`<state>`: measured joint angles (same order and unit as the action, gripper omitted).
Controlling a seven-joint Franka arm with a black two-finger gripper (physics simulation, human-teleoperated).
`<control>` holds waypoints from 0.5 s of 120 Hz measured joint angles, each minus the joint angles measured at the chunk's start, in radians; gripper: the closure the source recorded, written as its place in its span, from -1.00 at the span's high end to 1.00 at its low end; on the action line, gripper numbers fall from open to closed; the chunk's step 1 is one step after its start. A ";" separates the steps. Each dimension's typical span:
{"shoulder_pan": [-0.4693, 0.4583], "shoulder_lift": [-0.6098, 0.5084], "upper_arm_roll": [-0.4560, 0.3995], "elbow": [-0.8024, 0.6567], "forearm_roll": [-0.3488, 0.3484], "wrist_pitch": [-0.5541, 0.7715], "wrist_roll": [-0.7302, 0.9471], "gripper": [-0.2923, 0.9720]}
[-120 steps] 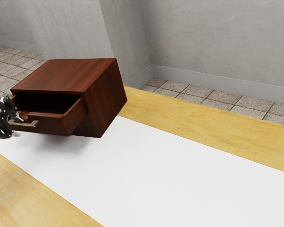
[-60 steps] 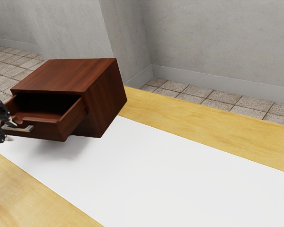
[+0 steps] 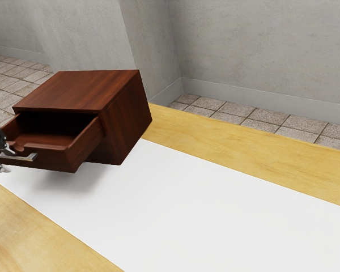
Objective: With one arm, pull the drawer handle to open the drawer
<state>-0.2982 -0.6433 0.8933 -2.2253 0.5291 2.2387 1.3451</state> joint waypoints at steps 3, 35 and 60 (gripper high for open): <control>0.004 -0.003 -0.003 -0.003 0.000 -0.001 0.000 -0.11; 0.053 -0.042 -0.071 -0.011 0.000 -0.011 0.000 -0.12; 0.076 -0.162 -0.280 0.083 -0.096 -0.190 -0.082 0.16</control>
<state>-0.2221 -0.8049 0.6138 -2.1428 0.4335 2.0483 1.2633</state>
